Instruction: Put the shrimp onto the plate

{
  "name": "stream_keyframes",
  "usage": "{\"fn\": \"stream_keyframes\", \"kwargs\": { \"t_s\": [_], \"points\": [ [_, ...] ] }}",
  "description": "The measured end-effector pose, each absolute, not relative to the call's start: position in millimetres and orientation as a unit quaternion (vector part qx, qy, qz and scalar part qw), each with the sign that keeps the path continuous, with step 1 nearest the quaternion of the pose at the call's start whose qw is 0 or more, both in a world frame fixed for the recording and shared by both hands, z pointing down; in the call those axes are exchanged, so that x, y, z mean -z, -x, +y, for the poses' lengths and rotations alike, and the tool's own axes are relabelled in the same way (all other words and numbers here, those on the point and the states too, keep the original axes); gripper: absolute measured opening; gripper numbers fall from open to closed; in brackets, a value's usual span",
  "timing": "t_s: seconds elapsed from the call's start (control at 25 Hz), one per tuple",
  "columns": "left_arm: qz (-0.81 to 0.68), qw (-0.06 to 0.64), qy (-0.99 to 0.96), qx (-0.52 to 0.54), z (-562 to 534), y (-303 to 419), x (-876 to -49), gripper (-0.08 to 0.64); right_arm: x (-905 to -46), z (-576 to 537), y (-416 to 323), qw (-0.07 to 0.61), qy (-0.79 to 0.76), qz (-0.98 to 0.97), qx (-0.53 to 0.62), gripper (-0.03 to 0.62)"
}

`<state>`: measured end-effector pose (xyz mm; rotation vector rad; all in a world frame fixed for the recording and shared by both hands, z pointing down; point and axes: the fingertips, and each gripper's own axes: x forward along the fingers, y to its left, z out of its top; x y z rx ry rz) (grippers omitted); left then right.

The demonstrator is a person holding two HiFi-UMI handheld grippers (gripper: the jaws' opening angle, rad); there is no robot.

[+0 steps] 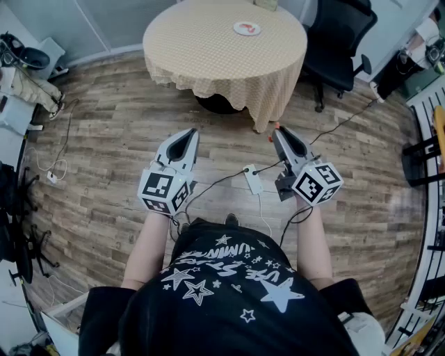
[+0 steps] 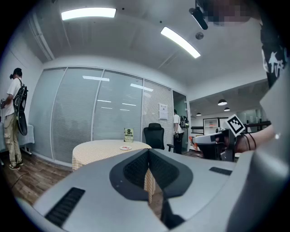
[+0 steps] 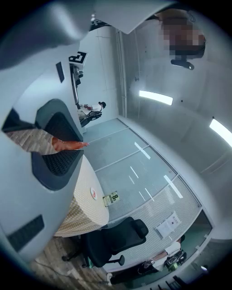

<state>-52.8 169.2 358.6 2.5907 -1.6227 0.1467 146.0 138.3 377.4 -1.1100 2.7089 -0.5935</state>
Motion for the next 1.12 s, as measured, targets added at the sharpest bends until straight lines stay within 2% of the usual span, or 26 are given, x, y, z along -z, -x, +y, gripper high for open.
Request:
{"fn": "stream_keyframes", "kwargs": {
  "t_s": [1.12],
  "points": [
    [-0.508,0.045,-0.857,-0.069,163,16,-371,0.008,-395,131,-168,0.09,0.374,0.896,0.22,0.069]
  ]
}}
